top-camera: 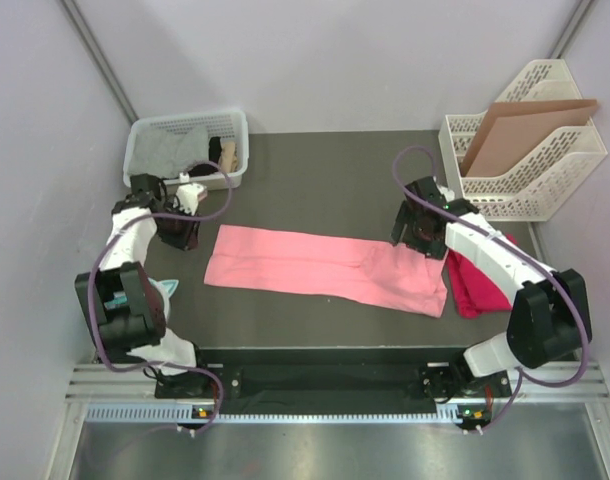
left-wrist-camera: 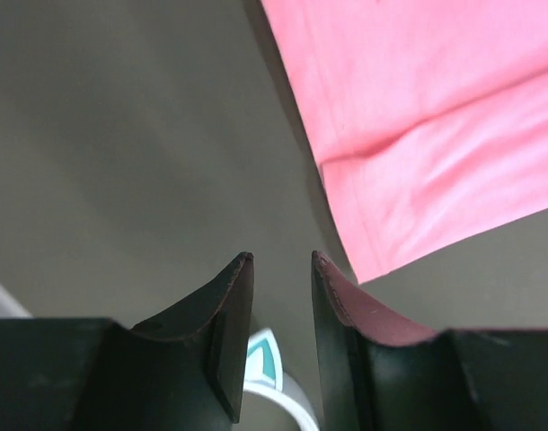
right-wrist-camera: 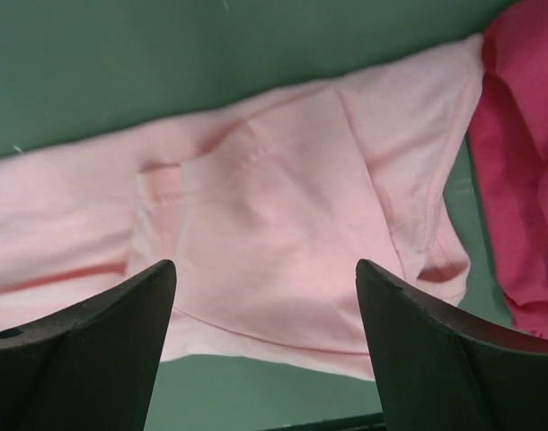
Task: Fold and stack the t-shirts
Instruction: Fold the tshirt
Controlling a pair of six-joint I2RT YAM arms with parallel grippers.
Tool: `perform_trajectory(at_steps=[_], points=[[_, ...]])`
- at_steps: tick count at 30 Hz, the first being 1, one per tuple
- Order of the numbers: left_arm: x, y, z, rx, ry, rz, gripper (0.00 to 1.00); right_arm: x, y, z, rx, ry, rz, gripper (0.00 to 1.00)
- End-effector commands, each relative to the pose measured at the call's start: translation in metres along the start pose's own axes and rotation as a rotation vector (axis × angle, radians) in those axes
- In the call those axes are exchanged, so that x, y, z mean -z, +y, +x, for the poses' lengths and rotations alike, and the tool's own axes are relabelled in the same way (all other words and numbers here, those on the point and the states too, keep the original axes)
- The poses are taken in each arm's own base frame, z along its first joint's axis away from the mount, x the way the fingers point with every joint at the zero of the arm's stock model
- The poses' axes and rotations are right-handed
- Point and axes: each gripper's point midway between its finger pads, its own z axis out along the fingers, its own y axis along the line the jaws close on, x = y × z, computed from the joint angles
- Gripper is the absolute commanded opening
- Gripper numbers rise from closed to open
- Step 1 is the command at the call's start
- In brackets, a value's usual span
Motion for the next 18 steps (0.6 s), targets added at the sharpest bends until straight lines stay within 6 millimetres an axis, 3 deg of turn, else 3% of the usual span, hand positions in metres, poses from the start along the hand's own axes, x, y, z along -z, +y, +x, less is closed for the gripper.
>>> perform_trajectory(at_steps=[1, 4, 8, 13, 18], points=[[-0.003, -0.024, -0.011, 0.196, -0.056, 0.3, 0.39, 0.003, 0.005, 0.013, 0.009, -0.005, -0.083, 0.82], [-0.002, -0.021, -0.015, 0.251, -0.067, 0.381, 0.4, 0.001, 0.005, 0.023, 0.014, 0.004, -0.115, 0.82], [-0.008, -0.039, 0.0, 0.262, -0.005, 0.517, 0.41, -0.004, 0.003, 0.034, 0.024, 0.018, -0.13, 0.82], [-0.019, -0.046, 0.025, 0.24, 0.089, 0.566, 0.44, -0.01, 0.002, 0.045, 0.027, 0.043, -0.136, 0.82], [-0.03, -0.044, 0.03, 0.246, 0.104, 0.568, 0.46, -0.013, 0.003, 0.049, 0.028, 0.053, -0.139, 0.82]])
